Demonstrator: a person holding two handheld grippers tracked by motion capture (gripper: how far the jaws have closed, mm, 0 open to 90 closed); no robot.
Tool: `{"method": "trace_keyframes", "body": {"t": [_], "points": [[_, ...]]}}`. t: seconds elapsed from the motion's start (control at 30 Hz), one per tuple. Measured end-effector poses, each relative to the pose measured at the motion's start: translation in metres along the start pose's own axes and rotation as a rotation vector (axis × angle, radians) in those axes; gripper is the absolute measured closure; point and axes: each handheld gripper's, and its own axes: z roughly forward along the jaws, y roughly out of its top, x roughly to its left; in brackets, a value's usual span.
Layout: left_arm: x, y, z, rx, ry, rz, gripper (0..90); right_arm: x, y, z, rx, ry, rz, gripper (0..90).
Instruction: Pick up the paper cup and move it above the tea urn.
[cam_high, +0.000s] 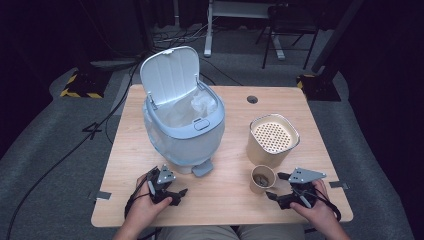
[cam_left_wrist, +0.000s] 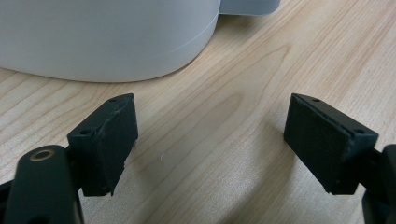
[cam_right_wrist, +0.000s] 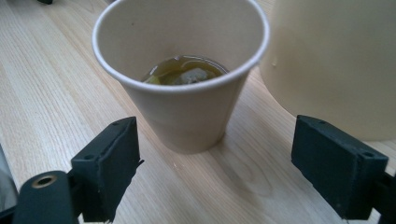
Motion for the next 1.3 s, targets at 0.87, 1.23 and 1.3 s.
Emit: {"method": "trace_keyframes", "body": {"t": [0.87,1.23,1.3], "points": [[0.000,0.000,0.000,-0.002,0.002,0.001,18.2,0.012,0.011,0.037,-0.071,0.002,0.018,28.4],[-0.002,0.000,0.000,-0.001,0.013,-0.014,18.2,0.012,0.017,0.022,-0.098,0.015,-0.020,29.4],[-0.002,0.000,0.000,-0.002,0.013,-0.014,18.2,0.012,0.019,0.018,-0.108,0.014,-0.027,29.7]]}}
